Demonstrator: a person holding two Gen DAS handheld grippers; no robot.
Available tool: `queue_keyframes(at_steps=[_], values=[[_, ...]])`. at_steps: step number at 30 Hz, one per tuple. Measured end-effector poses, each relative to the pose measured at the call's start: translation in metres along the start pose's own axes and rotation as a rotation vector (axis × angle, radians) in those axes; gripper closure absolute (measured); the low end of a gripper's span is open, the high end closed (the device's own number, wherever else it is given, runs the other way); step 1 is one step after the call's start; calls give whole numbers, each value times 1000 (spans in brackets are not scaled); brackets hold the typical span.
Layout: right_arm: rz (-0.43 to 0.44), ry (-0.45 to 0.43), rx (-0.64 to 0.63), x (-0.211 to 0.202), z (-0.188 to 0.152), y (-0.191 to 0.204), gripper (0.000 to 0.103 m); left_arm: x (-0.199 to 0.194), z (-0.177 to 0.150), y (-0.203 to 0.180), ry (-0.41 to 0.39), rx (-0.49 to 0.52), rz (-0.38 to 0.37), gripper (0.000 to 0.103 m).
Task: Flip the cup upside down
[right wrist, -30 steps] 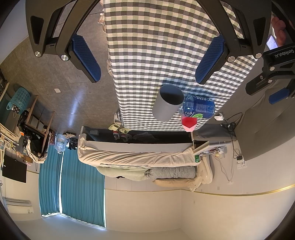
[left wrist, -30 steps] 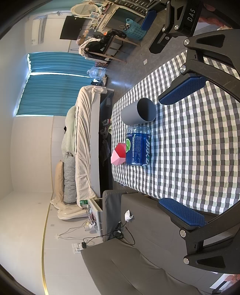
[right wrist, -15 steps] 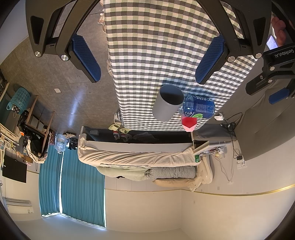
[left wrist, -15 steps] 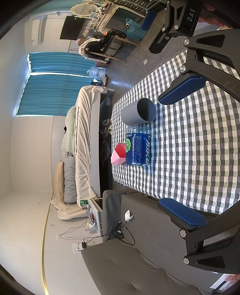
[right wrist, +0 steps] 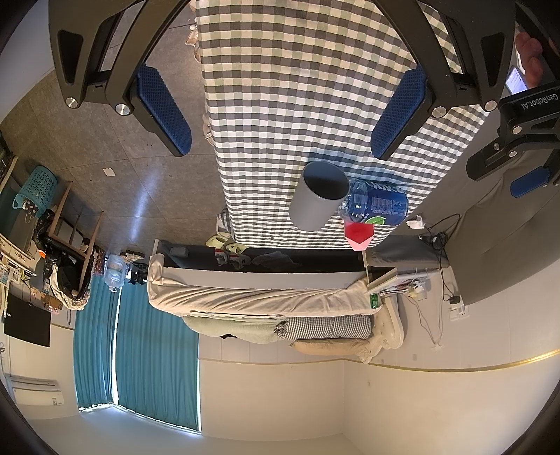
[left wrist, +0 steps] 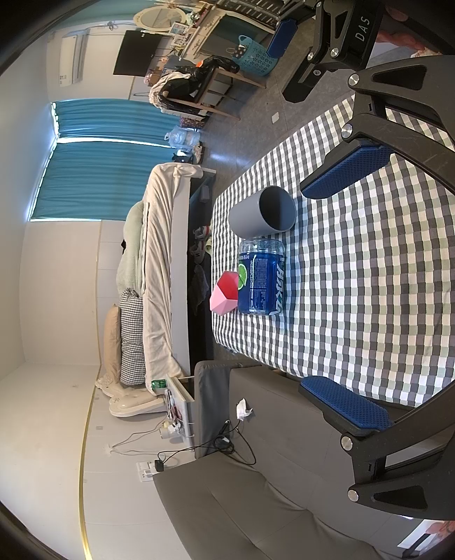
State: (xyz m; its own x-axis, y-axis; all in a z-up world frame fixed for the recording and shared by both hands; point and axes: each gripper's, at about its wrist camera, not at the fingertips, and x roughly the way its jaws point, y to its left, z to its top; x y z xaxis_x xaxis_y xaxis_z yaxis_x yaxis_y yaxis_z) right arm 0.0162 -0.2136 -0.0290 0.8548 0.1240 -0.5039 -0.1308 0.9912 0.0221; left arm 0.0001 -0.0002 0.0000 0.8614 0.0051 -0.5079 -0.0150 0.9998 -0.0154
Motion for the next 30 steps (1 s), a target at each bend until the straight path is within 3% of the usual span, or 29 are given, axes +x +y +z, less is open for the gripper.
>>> queue_keyframes(at_steps=[14,30], values=[[-28,6,27,10,5,1,0,1,3,-3,17,1,9,0],[-16,116,30,92,48,27,0,69,22,29,115,-23,15,0]])
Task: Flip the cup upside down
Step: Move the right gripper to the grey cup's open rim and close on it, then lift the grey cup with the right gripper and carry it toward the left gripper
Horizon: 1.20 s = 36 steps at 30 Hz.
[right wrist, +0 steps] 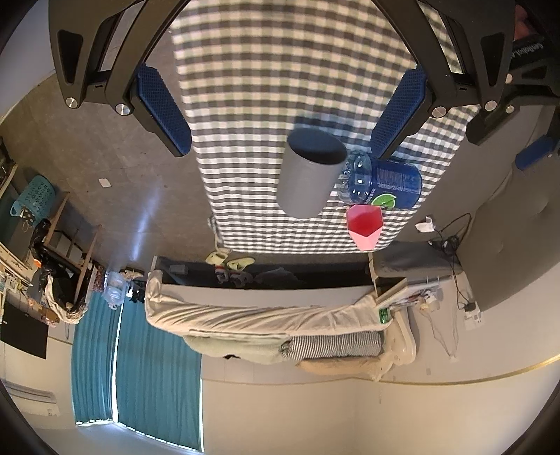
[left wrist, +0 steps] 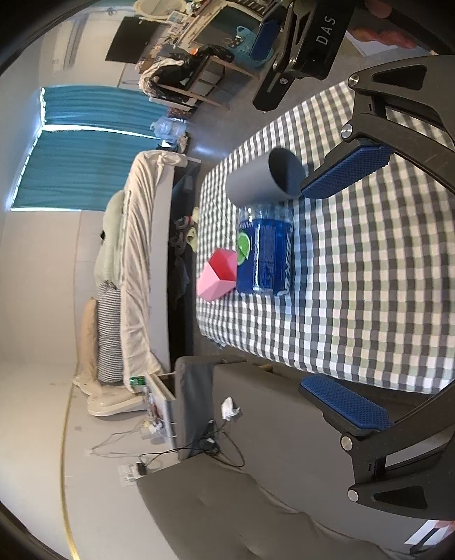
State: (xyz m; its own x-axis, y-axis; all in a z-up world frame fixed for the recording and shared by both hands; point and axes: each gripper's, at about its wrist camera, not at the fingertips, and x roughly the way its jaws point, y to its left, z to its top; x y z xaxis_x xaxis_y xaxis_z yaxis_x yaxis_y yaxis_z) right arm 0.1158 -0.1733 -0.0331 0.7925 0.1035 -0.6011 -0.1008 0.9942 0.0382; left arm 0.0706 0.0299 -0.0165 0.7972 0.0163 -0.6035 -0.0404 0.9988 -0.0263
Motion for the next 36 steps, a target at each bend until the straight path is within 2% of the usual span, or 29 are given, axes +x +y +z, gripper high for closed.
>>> queue_keyframes(at_steps=[11,18,23,25,28,36], values=[[-6,141,46,83,9,16,1,66,4,21,132,-34,5,0],[0,222,45,119,6,20,6,98,2,19,188,0,-16,0],[17,257,36,133,1,23,11,107,-2,18,212,-5,-23,0],[34,276,37,138,-1,24,20,110,-4,19,223,-7,-21,0],[52,285,34,140,-2,26,27,109,-7,20,236,-15,-19,0],[66,300,20,117,-12,26,27,91,-7,19,214,-8,-4,0]])
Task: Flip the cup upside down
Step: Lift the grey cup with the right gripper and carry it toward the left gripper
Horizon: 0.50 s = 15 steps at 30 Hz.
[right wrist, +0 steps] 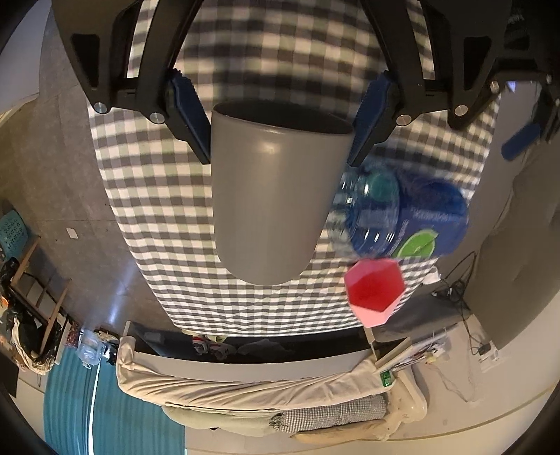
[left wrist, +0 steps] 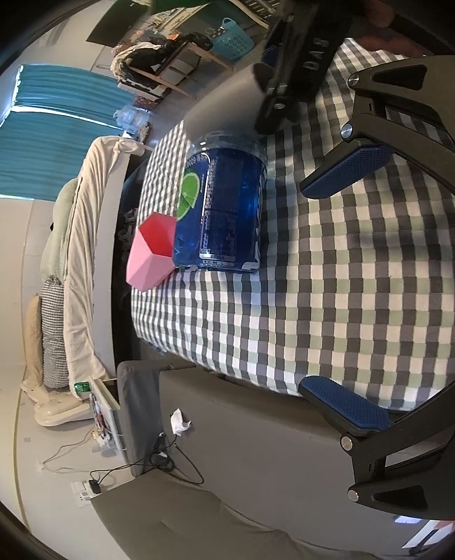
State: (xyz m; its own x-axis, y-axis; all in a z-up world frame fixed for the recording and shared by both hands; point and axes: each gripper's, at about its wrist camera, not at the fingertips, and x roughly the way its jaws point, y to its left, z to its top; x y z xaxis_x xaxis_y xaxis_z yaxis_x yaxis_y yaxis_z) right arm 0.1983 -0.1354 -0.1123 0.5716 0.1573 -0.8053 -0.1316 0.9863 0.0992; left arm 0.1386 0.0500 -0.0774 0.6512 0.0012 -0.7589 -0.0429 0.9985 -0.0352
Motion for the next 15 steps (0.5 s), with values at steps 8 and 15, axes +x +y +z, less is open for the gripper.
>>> queue_keyframes(at_steps=[8,15], values=[[13,49,-63,-32,-45,14,28,-40,-8,1,-59,-19,-6,0],[14,53,-150,-65,-88,22,28,-65,-26,-4,-79,-16,1,0]])
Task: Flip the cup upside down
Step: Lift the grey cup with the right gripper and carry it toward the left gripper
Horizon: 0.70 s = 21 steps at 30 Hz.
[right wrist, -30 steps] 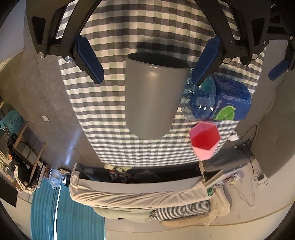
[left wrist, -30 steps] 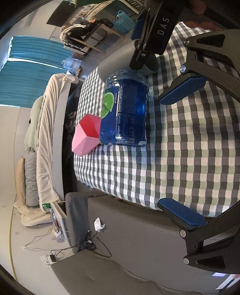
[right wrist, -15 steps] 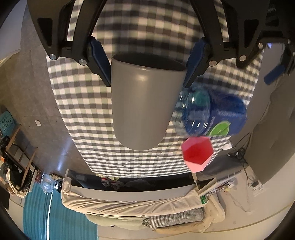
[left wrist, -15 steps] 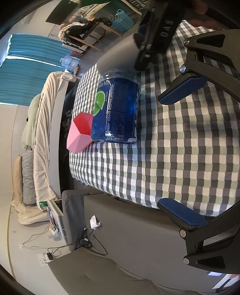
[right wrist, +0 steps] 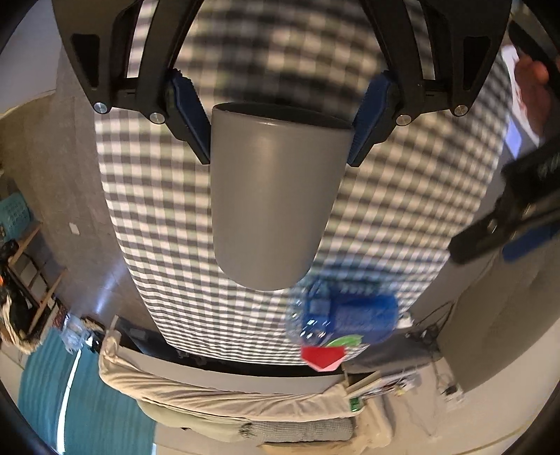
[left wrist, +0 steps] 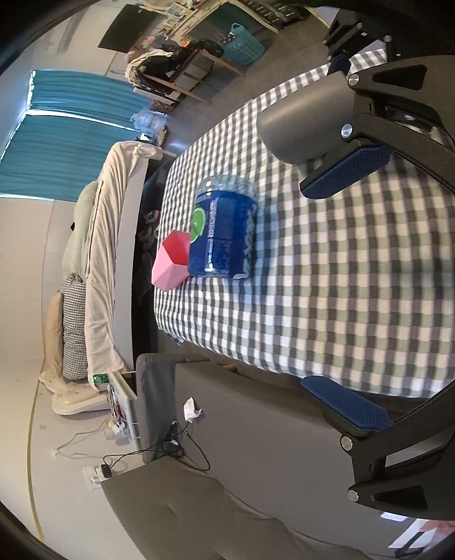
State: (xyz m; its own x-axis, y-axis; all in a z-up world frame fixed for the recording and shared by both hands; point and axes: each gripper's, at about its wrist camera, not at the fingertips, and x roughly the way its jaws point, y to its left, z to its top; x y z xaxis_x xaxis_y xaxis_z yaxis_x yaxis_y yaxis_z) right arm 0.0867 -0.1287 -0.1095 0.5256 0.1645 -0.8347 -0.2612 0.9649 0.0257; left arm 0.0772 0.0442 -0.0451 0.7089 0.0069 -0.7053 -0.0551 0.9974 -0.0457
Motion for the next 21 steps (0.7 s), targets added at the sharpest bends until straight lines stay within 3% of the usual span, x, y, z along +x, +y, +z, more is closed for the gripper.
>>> queue_keyframes(at_steps=[11,13,21], values=[[39,25,-55,-16,-26,5,27,-22,-17,-18,-6,25,-1,0],[38,36,-55,-16,-28,4,18,-24,-17,-19,-11,24,6,0],[74,-57,-57,-55,-32,-11,13,-29,-14,-29,-4,37,24,0]])
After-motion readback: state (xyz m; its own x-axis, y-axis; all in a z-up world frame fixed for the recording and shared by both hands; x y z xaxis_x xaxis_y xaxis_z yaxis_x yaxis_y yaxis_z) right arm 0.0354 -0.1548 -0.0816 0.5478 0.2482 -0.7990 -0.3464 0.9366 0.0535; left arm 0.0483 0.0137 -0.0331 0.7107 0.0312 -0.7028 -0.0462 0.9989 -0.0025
